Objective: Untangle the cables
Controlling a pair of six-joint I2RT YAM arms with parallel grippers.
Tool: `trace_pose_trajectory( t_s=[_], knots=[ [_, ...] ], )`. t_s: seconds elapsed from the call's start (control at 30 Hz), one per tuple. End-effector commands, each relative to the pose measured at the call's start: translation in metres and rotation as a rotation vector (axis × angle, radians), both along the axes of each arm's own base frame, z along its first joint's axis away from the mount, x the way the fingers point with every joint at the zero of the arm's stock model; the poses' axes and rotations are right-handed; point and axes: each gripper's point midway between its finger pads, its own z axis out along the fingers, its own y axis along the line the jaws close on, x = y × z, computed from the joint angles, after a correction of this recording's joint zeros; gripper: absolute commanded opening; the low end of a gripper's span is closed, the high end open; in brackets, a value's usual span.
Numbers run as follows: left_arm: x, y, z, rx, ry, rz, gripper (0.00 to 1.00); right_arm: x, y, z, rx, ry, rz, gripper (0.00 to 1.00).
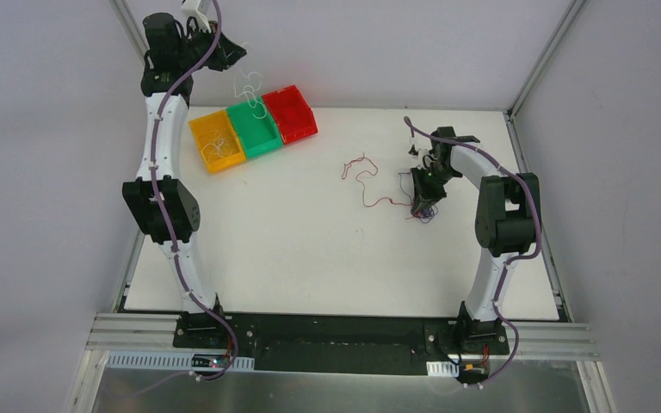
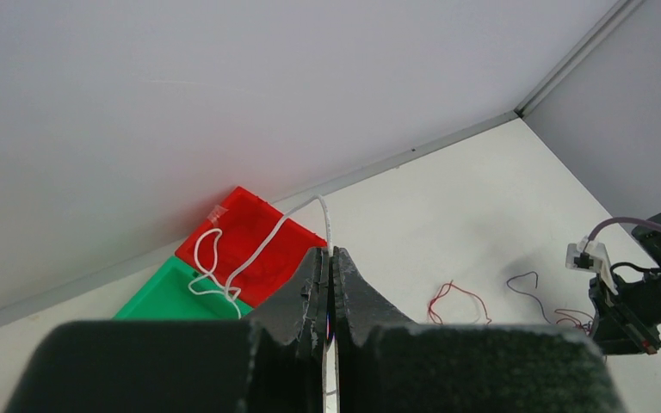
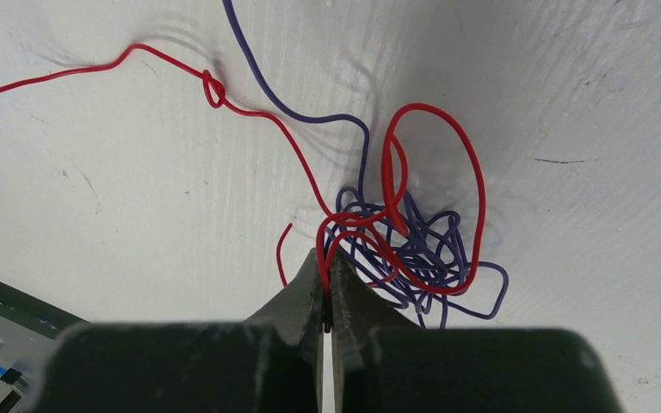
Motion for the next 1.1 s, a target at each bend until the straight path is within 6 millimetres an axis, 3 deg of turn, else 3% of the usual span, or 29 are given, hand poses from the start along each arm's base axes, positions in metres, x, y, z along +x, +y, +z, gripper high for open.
trace_pose_trajectory(
  t_s=[0.0, 0.37, 0.6, 0.7, 0.9, 1.07],
  knots=[
    [-0.011, 0.005, 0.023, 0.009, -0.042, 0.054, 0.00, 0.000, 0.003, 0.018, 0.016, -0.031, 0.021, 0.00],
    [0.019, 0.018, -0.049, -0.029, 0.136, 0.140, 0.00, 0.002, 0.001, 0.018, 0.004, -0.028, 0.026, 0.00],
    [0.060, 0.037, -0.127, -0.040, 0.267, 0.257, 0.00, 0.002, 0.000, 0.019, 0.001, -0.022, 0.031, 0.00],
    [0.077, 0.040, -0.152, -0.017, 0.264, 0.265, 0.00, 0.002, -0.001, 0.020, -0.008, -0.020, 0.034, 0.00],
    [0.104, 0.045, -0.178, 0.029, 0.186, 0.271, 0.00, 0.000, -0.001, 0.023, -0.005, -0.005, 0.043, 0.00],
    [0.105, 0.029, -0.183, 0.054, 0.148, 0.194, 0.02, 0.003, 0.006, 0.028, 0.023, -0.006, 0.048, 0.00]
  ],
)
